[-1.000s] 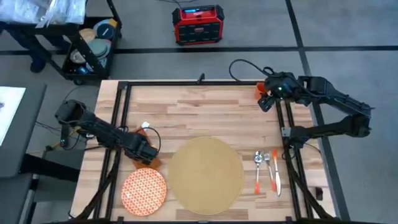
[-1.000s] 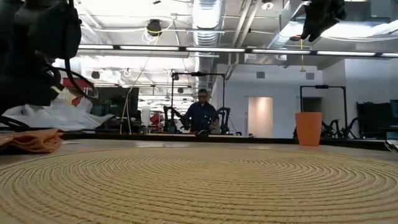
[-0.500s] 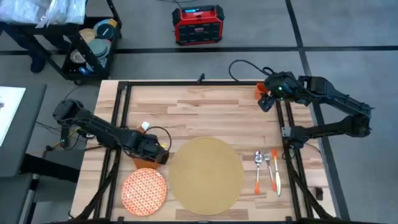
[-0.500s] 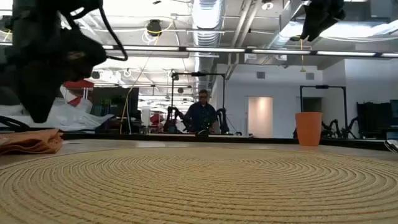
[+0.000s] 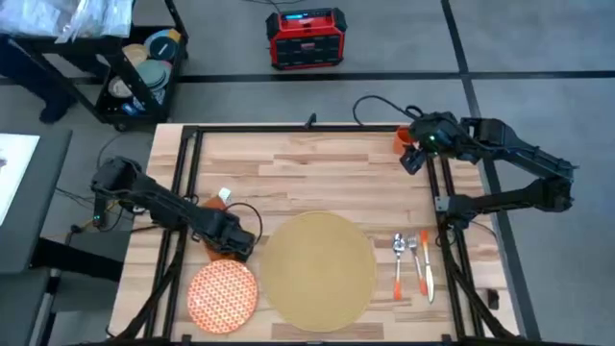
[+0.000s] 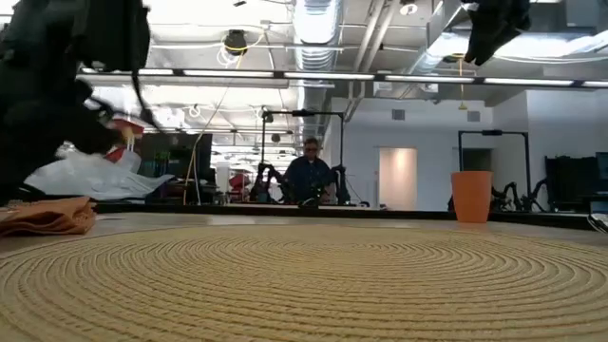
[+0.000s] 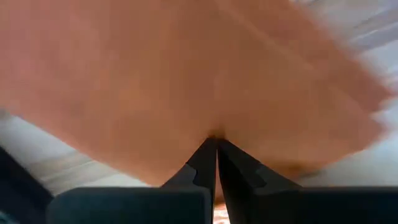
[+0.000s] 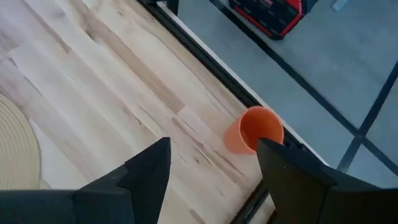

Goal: Set table place
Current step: Move the orange table napkin to the middle left of the table

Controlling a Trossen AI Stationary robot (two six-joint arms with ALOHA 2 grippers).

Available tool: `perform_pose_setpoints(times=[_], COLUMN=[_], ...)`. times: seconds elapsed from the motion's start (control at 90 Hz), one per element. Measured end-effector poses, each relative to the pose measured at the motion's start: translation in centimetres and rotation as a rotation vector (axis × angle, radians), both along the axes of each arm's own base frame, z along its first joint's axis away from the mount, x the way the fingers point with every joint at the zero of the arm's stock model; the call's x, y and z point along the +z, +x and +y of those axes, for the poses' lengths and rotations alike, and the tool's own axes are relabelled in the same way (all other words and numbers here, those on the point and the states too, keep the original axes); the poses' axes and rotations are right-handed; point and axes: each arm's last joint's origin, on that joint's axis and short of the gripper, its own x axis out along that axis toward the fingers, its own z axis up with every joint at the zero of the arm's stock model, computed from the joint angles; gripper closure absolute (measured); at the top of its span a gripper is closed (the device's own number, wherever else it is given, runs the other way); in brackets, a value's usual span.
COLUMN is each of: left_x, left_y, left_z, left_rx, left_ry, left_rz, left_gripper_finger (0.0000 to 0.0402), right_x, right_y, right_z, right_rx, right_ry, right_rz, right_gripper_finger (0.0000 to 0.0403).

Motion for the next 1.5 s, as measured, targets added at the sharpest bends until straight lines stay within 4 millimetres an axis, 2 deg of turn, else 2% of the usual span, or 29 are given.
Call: perform_pose_setpoints(times=[0.2, 0.467, 0.656, 0.944, 1.211, 1.367, 1.5], left_x=[-1.7, -1.7, -1.7, -1.6, -1.6, -1.1, 0.4], left_y=[-2.4, -3.6, -3.2, -1.6, -1.4, -0.8, 0.9], left_z=[0.4, 1.4, 2.2, 3.5, 4.9, 5.5, 5.8], left_rx=[-0.056, -0.171, -0.150, -0.159, -0.186, -0.194, -0.208], left_ry=[-0.143, -0.148, -0.162, -0.198, -0.205, -0.152, -0.041], left_rz=[0.123, 0.233, 0.209, 0.082, 0.056, 0.037, -0.026], left_gripper_finger=[0.0401, 0.0402, 0.0402, 0.0402, 0.0402, 0.0402, 0.0402], right_x=[-0.2, -0.2, -0.1, 0.2, 0.1, -0.2, -0.6], right_y=[-0.4, -0.3, -0.2, 0.4, 1.0, 1.6, 2.4], right_z=[0.1, 0.1, 0.1, -0.1, -0.3, -0.6, -0.8], right_rx=[-0.002, -0.006, -0.006, 0.000, 0.001, 0.011, 0.034], right_ry=[0.015, 0.015, 0.009, -0.016, -0.017, -0.016, -0.019], right_rz=[0.042, 0.032, 0.015, -0.044, -0.044, -0.022, 0.015], right_gripper_finger=[0.0175, 0.0175, 0.0175, 0.0175, 0.0175, 0.0175, 0.0175])
